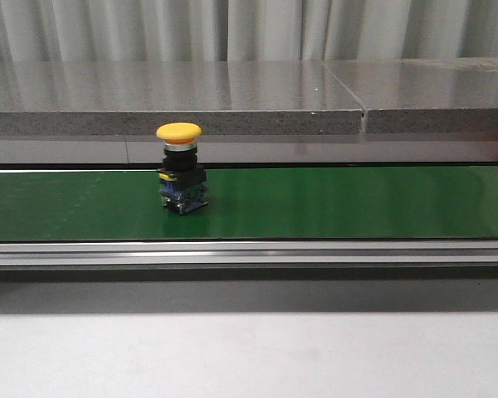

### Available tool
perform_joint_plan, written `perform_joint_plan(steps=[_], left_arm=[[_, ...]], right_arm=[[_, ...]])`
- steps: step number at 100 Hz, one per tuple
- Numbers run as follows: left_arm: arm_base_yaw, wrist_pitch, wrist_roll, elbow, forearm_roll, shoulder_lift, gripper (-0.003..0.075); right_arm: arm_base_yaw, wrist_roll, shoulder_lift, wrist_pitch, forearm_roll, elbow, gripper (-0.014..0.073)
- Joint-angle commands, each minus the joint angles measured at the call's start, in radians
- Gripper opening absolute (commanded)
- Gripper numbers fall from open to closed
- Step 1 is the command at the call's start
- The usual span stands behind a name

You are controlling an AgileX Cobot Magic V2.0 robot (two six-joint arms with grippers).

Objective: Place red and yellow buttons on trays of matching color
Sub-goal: 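Carry the red button into the red tray and release it, then move the right gripper back over the yellow button on the belt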

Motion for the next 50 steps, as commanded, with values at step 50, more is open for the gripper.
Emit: perform_joint_plan(steps=[50], left_arm=[[-0.008,-0.072,-0.010,-0.025,-0.008,0.007,-0.0021]], right_arm=[[0.059,-0.016,-0.338,-0.029,0.010,0.025,0.0552]])
